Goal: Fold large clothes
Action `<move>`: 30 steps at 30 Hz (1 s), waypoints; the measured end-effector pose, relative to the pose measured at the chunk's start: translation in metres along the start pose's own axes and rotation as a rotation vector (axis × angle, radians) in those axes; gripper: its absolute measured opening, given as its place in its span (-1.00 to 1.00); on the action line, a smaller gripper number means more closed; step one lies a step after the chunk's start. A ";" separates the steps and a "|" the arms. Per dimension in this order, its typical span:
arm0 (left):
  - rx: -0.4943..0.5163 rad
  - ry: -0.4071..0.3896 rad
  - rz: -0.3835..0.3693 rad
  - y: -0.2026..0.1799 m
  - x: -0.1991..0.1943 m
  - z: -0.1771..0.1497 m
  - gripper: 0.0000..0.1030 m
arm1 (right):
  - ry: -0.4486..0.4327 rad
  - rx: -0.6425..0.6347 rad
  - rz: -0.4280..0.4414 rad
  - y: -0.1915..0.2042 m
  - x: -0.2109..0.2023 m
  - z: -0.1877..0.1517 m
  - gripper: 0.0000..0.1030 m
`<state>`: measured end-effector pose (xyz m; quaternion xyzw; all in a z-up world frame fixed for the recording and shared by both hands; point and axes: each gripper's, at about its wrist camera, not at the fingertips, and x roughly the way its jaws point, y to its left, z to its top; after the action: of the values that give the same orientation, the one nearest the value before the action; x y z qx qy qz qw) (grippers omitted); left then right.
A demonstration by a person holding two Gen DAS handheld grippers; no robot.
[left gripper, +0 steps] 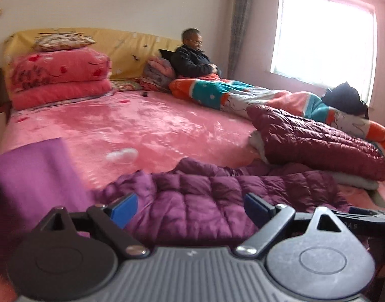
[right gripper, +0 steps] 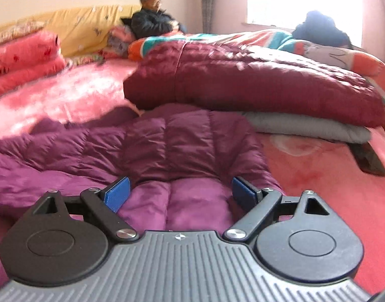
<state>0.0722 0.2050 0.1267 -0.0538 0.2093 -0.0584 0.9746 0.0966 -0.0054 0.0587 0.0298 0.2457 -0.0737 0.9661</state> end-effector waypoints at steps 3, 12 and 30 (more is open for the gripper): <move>0.003 -0.007 0.044 0.007 -0.039 -0.014 0.78 | 0.000 0.033 -0.002 -0.005 -0.034 -0.012 1.00; -0.048 0.038 0.137 0.047 -0.111 -0.047 0.78 | -0.002 0.120 0.030 -0.018 -0.136 -0.049 1.00; -0.333 -0.083 0.471 0.157 -0.166 -0.075 0.79 | 0.009 -0.069 0.129 0.019 -0.236 -0.077 1.00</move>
<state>-0.0947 0.3766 0.1047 -0.1651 0.1826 0.2069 0.9469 -0.1416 0.0510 0.1052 0.0124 0.2502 -0.0025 0.9681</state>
